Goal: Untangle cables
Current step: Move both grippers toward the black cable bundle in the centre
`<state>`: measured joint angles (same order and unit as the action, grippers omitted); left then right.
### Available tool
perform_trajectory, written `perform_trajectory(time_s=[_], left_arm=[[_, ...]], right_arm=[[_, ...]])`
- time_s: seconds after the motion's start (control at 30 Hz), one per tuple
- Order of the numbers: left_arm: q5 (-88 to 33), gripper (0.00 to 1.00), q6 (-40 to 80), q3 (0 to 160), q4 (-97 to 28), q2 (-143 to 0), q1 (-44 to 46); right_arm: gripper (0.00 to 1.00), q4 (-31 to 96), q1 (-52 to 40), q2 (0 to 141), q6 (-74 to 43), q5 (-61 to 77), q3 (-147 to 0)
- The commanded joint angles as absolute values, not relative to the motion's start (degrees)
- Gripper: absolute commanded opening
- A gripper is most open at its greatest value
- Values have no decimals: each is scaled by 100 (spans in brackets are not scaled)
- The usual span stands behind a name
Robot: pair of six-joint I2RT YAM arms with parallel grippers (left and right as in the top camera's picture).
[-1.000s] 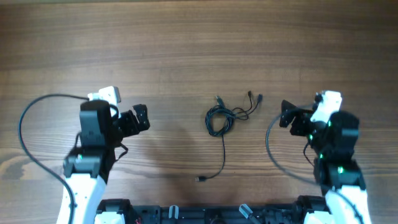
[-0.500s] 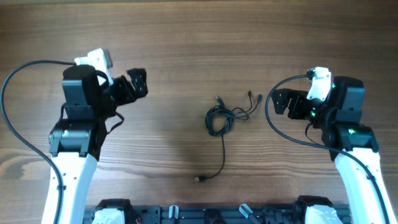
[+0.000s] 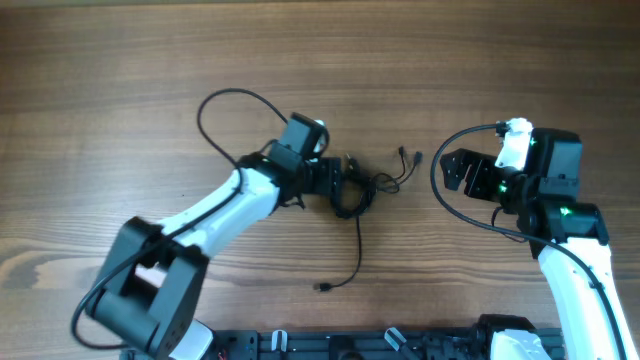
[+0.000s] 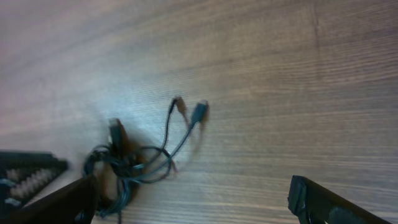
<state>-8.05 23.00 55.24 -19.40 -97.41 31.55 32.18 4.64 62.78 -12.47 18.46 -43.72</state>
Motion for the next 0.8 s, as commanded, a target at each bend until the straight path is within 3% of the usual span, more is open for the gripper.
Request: perform_trajectory(time_s=[0.0,0.17,0.27,0.3,0.47,0.6,0.67,0.77], left_arm=[[-893,62,2300,5566,-1846,-10082,3474],[-884,38,2300,5553,-1796,-10300,3616],[-784,6,2300,5553,-1754,-10344,3616],[-784,4,2303,5553,-1747,-10342,3616],[-1170,4,3022,5776,-1511,-10082,3262],[-3273,4,4112,5859,-958,-9948,2659],[-3557,4,4274,5859,-954,-9946,2585],[-3881,4,4292,5859,-937,-9946,2587]], right_arm=[[100,3048,447,6300,-2134,2058,-4480],[96,3050,447,6300,-2436,2060,-4477],[96,3055,447,6307,-2556,2060,-4477],[96,3065,447,6318,-2556,2060,-4477],[86,3374,202,6508,-2412,2248,-4451],[79,3124,-755,6982,-2268,2383,-4451],[73,2842,-1066,7303,-2545,2381,-4451],[57,2279,-1275,7885,-3395,2386,-4451]])
